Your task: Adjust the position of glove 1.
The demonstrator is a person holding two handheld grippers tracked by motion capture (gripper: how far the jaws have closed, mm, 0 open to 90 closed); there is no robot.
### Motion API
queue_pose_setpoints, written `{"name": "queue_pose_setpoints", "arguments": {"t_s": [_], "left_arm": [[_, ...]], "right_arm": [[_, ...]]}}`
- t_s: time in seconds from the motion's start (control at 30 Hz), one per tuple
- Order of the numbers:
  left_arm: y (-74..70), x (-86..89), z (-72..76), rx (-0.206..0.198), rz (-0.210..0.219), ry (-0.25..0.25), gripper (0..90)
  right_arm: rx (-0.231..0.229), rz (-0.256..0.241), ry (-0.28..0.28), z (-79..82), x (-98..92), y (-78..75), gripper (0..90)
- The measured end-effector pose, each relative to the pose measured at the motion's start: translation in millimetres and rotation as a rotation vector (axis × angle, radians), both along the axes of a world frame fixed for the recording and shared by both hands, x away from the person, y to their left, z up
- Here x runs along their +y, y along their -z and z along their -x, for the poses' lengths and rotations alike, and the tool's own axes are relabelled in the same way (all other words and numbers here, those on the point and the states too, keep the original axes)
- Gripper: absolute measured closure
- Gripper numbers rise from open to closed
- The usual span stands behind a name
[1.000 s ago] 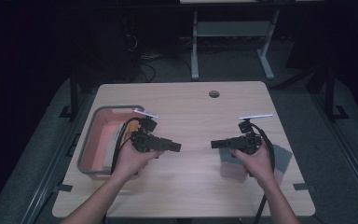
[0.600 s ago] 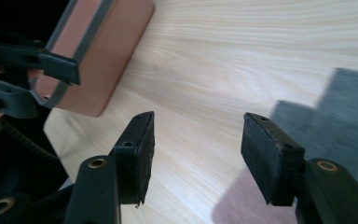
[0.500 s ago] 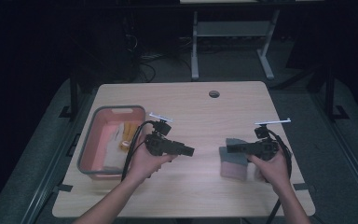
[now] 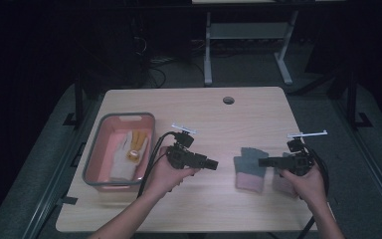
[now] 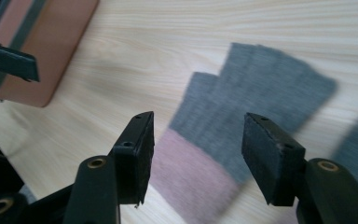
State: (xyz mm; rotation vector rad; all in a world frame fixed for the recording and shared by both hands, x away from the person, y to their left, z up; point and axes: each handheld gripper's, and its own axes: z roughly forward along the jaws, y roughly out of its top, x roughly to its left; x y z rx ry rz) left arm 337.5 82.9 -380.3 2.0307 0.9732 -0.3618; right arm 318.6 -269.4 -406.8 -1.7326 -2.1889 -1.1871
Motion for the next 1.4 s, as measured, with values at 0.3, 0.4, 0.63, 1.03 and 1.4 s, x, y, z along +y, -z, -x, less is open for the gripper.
{"name": "queue_pose_setpoints", "arguments": {"t_s": [0.3,0.4,0.63,1.03,1.4], "left_arm": [[5.6,-10.2,2.1,0.006,0.002,0.008,35.3],[6.8,-12.4,2.3,0.008,-0.002,0.016,35.3],[10.6,-19.2,4.2,0.010,-0.004,0.020,34.7],[17.6,-31.0,6.5,0.015,-0.014,0.042,34.0],[22.7,-29.9,6.2,0.026,-0.022,0.046,34.0]], "right_arm": [[0.007,0.068,0.042,5.8,-18.6,7.2,46.1],[0.013,0.085,0.058,8.0,-24.4,9.3,47.0],[0.014,0.143,0.098,12.5,-38.1,14.5,49.3],[0.026,0.250,0.163,15.5,-51.9,25.1,52.4],[0.051,0.350,0.177,16.1,-51.8,37.0,55.7]]}}
